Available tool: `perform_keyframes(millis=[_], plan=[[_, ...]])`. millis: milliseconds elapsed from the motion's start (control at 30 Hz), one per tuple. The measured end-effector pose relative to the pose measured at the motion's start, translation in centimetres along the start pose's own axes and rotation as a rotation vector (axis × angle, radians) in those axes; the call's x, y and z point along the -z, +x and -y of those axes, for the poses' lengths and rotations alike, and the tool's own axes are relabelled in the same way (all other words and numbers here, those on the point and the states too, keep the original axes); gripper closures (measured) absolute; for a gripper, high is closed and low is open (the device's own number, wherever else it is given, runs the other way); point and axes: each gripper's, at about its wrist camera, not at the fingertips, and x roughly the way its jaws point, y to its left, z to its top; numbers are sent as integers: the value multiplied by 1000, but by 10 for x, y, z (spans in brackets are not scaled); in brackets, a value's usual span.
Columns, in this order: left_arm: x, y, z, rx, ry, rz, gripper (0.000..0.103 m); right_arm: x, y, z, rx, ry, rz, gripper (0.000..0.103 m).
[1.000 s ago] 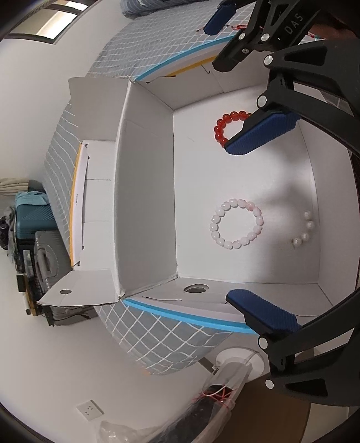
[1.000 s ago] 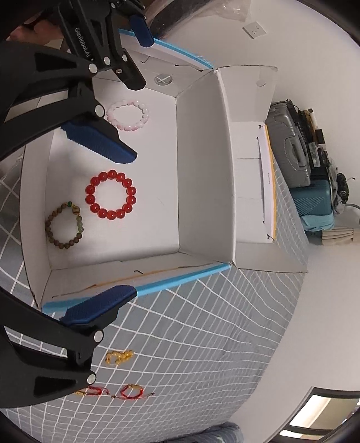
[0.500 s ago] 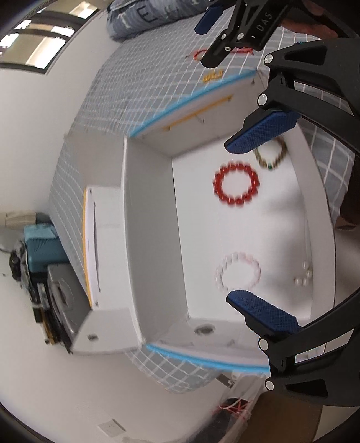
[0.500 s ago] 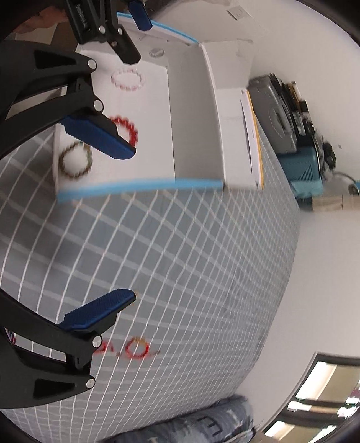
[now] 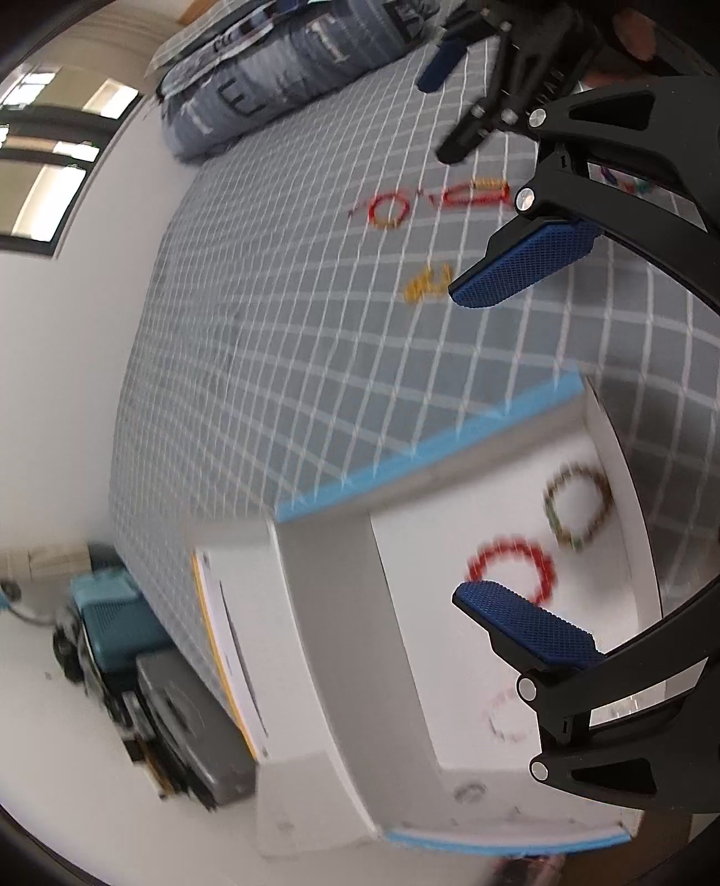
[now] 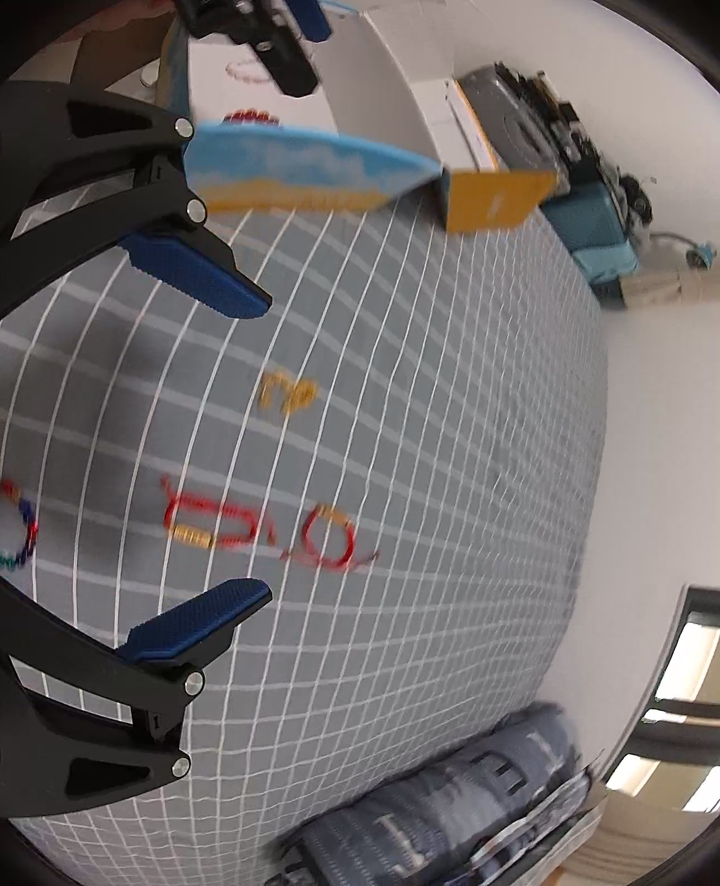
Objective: Organize jewelry
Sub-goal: 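Move both tools toward the amber beads and red string bracelets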
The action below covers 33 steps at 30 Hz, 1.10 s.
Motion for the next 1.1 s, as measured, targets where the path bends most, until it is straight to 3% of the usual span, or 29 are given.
perform_keyframes(millis=[200, 400, 800, 1100], plan=[[-10, 35, 61, 54, 48, -28, 6, 17, 25, 40, 11, 58, -42, 12], [-11, 95, 102, 82, 84, -95, 6, 37, 70, 70, -13, 112, -109, 12], [0, 187, 122, 57, 93, -150, 6, 58, 130, 87, -41, 137, -173, 12], [1, 221, 124, 61, 98, -183, 7, 61, 143, 83, -59, 128, -163, 12]])
